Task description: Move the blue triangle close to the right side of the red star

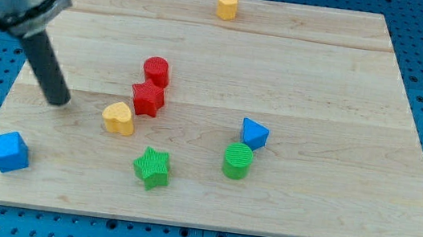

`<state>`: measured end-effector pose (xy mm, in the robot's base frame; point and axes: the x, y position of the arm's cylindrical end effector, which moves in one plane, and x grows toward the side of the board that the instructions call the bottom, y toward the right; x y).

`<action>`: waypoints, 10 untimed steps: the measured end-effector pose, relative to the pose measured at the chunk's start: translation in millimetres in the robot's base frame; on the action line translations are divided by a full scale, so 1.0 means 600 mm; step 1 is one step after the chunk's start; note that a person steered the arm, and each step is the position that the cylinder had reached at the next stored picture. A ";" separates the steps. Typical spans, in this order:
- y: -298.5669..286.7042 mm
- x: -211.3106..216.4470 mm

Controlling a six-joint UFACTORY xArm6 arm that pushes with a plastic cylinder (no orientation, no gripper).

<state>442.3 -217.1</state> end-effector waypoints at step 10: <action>0.431 0.089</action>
<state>495.5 41.5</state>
